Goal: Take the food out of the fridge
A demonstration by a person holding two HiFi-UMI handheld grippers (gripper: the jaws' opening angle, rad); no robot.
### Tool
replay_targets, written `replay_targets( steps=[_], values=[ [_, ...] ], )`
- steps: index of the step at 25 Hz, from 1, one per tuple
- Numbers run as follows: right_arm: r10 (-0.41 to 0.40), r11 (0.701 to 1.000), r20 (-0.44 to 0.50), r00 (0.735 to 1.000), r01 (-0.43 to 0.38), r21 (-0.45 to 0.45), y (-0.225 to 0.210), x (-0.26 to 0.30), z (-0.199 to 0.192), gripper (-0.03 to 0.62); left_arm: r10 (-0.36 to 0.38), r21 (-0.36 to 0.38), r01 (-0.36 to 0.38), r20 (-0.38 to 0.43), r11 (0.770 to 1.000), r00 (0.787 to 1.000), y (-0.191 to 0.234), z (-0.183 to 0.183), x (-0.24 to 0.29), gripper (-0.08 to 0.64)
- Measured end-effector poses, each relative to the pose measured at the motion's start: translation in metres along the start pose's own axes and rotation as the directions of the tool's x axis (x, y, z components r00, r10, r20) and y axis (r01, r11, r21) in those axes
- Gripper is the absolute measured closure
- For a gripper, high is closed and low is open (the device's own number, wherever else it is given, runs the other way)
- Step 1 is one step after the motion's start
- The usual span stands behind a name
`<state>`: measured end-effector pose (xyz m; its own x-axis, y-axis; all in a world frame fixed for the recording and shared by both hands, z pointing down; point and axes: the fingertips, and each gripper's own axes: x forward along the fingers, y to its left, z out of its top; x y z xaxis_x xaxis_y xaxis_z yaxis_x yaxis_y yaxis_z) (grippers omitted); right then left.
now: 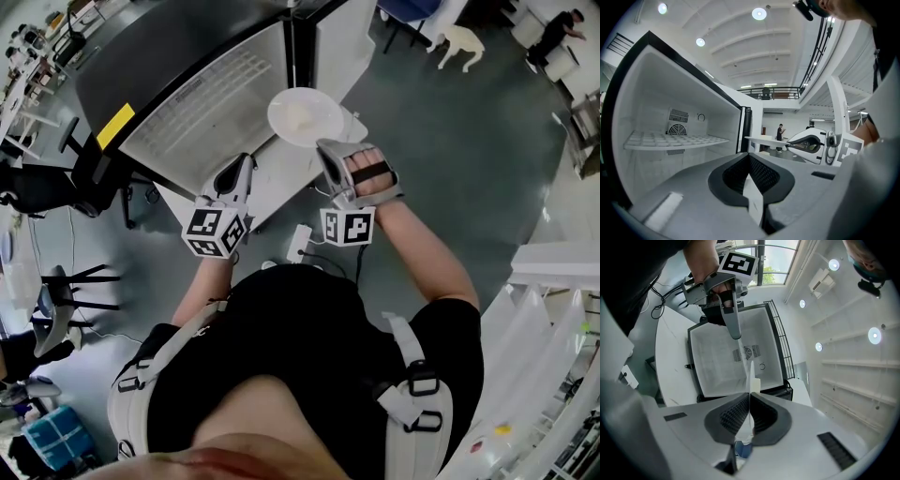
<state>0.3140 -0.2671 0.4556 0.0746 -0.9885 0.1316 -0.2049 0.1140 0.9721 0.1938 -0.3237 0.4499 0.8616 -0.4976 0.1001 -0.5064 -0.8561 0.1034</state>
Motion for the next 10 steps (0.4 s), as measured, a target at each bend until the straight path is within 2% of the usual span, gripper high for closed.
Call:
replay_targets(
  steps=[10],
  values=[
    [0.011,0.999,0.006,1.000,-0.010,-0.040,0.0047,0.0052,0.0043,0.577,0.008,0.004,-0.008,0.005,1.000,1.000,0.0050,0.0033,-0.0040,0.557]
  ],
)
